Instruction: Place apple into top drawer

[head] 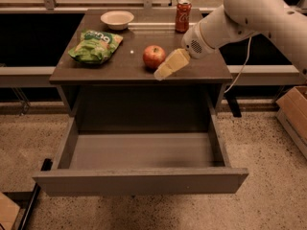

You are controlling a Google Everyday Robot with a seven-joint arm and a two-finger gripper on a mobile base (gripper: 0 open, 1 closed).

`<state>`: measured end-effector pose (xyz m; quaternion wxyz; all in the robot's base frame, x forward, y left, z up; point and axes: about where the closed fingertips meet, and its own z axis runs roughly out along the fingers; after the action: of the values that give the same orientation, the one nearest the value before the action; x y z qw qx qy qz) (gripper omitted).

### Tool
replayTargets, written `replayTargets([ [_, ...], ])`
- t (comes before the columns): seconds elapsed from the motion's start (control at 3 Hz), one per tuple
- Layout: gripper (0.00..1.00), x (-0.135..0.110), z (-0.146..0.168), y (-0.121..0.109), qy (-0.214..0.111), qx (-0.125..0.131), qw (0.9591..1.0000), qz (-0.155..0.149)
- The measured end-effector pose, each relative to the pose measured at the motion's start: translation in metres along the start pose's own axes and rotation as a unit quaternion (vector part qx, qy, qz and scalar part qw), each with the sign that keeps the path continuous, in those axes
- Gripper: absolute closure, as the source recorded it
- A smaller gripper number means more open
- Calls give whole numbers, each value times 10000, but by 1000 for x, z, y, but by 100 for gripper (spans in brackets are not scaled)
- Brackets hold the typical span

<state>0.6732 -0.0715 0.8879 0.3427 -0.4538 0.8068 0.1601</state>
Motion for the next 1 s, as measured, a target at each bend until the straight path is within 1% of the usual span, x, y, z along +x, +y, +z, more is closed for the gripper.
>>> replayTargets([
  [0.33, 0, -5, 10, 1, -137, 40, 9997, 174],
  [0.67, 0, -17, 33, -5, -472, 148, 9985, 232],
  [1.0, 0, -28, 58, -16, -765, 322, 9962, 252],
])
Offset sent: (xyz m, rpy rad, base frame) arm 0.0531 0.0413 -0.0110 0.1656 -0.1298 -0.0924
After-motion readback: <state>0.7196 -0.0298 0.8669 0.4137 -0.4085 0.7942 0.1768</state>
